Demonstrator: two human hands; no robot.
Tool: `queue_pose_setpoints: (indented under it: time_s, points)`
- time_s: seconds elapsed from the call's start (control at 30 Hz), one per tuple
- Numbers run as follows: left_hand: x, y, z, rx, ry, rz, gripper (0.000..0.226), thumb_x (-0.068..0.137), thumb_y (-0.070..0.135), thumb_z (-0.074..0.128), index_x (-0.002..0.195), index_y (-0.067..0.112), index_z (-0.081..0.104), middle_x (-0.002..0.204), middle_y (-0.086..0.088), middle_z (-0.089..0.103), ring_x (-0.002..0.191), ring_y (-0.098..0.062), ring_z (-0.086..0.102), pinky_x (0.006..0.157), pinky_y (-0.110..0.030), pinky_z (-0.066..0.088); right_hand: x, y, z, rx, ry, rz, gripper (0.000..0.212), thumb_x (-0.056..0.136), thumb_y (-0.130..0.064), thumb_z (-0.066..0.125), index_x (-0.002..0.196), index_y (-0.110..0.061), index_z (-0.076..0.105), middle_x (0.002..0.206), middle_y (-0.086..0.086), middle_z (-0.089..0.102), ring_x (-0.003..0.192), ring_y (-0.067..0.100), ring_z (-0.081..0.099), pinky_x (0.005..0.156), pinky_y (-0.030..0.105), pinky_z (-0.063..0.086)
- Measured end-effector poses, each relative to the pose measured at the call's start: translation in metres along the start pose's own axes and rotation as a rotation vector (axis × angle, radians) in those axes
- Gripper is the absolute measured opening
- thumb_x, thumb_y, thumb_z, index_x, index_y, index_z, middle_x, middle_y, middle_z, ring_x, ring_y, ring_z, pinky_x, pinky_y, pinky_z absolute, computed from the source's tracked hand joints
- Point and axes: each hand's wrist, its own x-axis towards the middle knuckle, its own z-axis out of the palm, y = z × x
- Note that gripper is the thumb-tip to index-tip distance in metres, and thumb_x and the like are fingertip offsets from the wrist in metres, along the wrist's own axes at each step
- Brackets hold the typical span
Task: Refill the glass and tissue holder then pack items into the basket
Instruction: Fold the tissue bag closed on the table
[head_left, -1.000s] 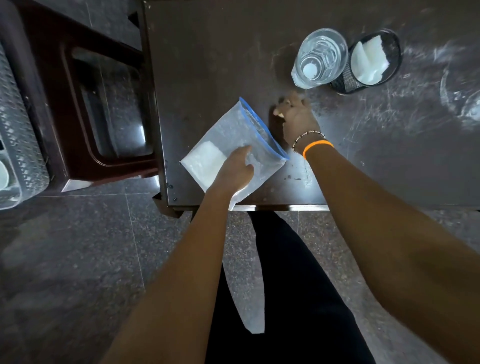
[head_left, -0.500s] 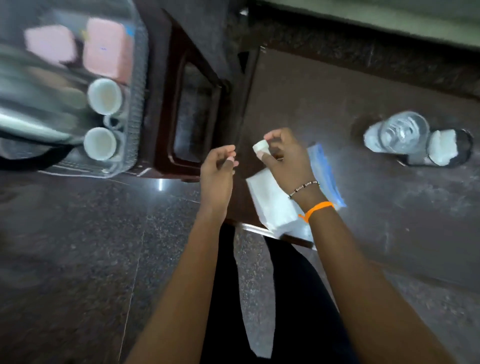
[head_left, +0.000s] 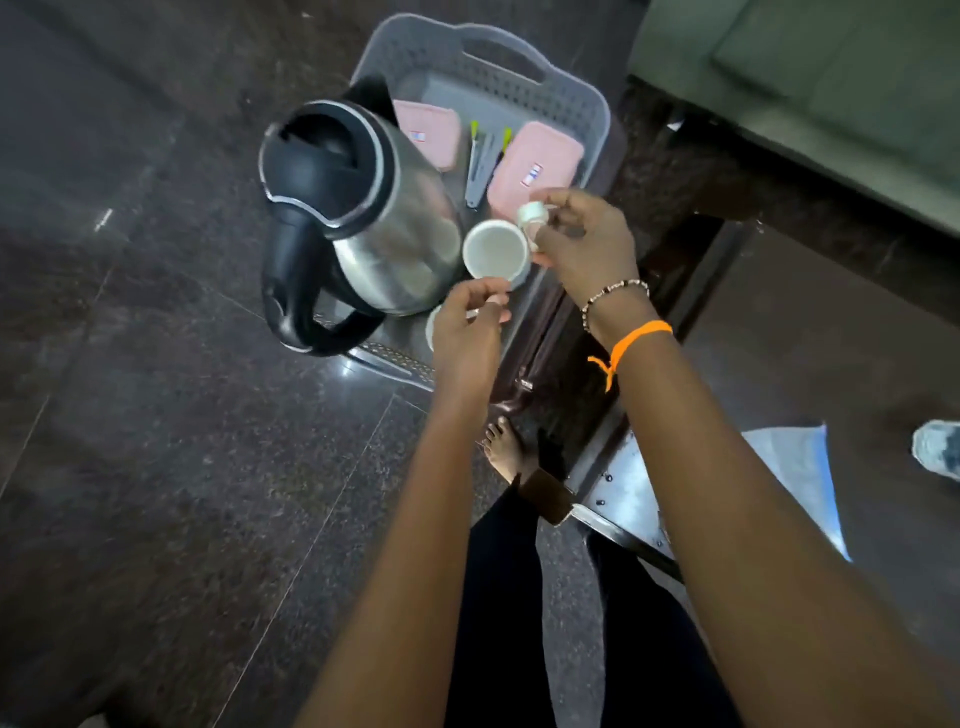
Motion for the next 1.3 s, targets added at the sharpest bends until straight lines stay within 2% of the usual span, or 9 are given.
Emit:
queue_pose_setpoints:
  time_s: [0.1, 0.2, 0.4, 0.7, 0.83, 0.93, 1.07, 1.2, 1.3]
  points:
    - [0.019, 0.010, -0.003, -0.028, -0.030, 0.002, 0.016, 0.089, 0.003, 0.052, 0.093, 0.016, 0.061, 0.093, -0.004, 0.062, 0.080, -0.013, 0.057, 0.085, -0.025, 0.047, 0.026, -0.024, 0.019, -0.204, 0.049, -0.055, 0.028, 0.079, -0.013, 0.061, 0.106, -0.011, 0.069, 0.097, 0.013, 0.071, 0.090, 0.023, 0.065, 0.091, 0.037, 0.051]
    - [0.035, 0.015, -0.003, -0.028, -0.062, 0.003, 0.016, 0.085, 0.008, 0.054, 0.084, 0.022, 0.061, 0.093, -0.005, 0.062, 0.083, -0.016, 0.057, 0.080, -0.023, 0.046, 0.050, -0.044, 0.032, -0.386, 0.061, -0.130, 0.025, 0.082, -0.014, 0.058, 0.100, -0.003, 0.070, 0.105, 0.022, 0.070, 0.100, 0.033, 0.063, 0.093, 0.038, 0.046]
    - [0.049, 0.020, 0.001, -0.002, -0.114, 0.023, 0.023, 0.085, 0.007, 0.051, 0.078, 0.027, 0.060, 0.086, 0.002, 0.062, 0.089, -0.018, 0.057, 0.092, -0.038, 0.047, 0.096, -0.064, 0.042, -0.595, 0.187, -0.097, 0.028, 0.083, -0.016, 0.053, 0.106, -0.015, 0.069, 0.116, 0.012, 0.067, 0.112, 0.027, 0.059, 0.090, 0.026, 0.042]
    - [0.042, 0.024, 0.011, -0.009, -0.125, 0.110, 0.023, 0.084, 0.007, 0.052, 0.075, 0.027, 0.060, 0.077, 0.004, 0.061, 0.077, -0.015, 0.055, 0.089, -0.040, 0.049, 0.089, -0.052, 0.013, -0.540, 0.279, -0.130, 0.028, 0.081, -0.007, 0.050, 0.096, -0.014, 0.073, 0.108, 0.010, 0.072, 0.106, 0.023, 0.063, 0.090, 0.021, 0.041]
    - [0.019, 0.019, 0.023, -0.008, -0.143, 0.129, 0.025, 0.088, 0.004, 0.050, 0.082, 0.025, 0.062, 0.078, 0.007, 0.062, 0.074, -0.007, 0.057, 0.079, -0.020, 0.049, 0.025, -0.024, -0.024, -0.417, 0.362, -0.154, 0.023, 0.079, -0.008, 0.055, 0.092, -0.012, 0.074, 0.098, 0.007, 0.074, 0.092, 0.017, 0.067, 0.083, 0.016, 0.045]
    - [-0.011, 0.003, 0.038, 0.006, -0.213, 0.108, 0.023, 0.090, 0.000, 0.046, 0.090, 0.017, 0.061, 0.078, 0.005, 0.060, 0.072, -0.005, 0.056, 0.069, -0.009, 0.047, -0.032, 0.019, -0.060, -0.329, 0.401, -0.054, 0.019, 0.080, -0.007, 0.058, 0.090, -0.013, 0.073, 0.088, 0.000, 0.071, 0.081, 0.009, 0.064, 0.073, 0.006, 0.043]
    - [-0.046, -0.033, 0.063, 0.152, -0.331, 0.040, 0.024, 0.090, 0.006, 0.048, 0.086, 0.026, 0.062, 0.081, 0.007, 0.062, 0.078, -0.007, 0.059, 0.075, -0.021, 0.047, -0.097, 0.095, -0.104, -0.323, 0.424, 0.189, 0.015, 0.079, -0.005, 0.062, 0.088, -0.007, 0.074, 0.086, 0.009, 0.073, 0.081, 0.017, 0.065, 0.063, -0.004, 0.036]
    - [-0.087, -0.076, 0.093, 0.324, -0.463, -0.004, 0.029, 0.087, 0.005, 0.049, 0.079, 0.030, 0.061, 0.076, 0.007, 0.061, 0.073, -0.012, 0.057, 0.076, -0.027, 0.044, -0.154, 0.181, -0.151, -0.247, 0.522, 0.528, 0.016, 0.079, -0.003, 0.060, 0.092, -0.005, 0.070, 0.097, 0.018, 0.072, 0.088, 0.030, 0.067, 0.084, 0.028, 0.049]
    - [-0.111, -0.103, 0.111, 0.446, -0.536, -0.039, 0.025, 0.085, 0.010, 0.050, 0.078, 0.031, 0.061, 0.085, 0.002, 0.064, 0.086, -0.019, 0.061, 0.082, -0.033, 0.045, -0.180, 0.237, -0.184, -0.059, 0.622, 0.804, 0.029, 0.079, -0.003, 0.060, 0.109, -0.003, 0.057, 0.113, 0.023, 0.064, 0.100, 0.029, 0.061, 0.092, 0.033, 0.043]
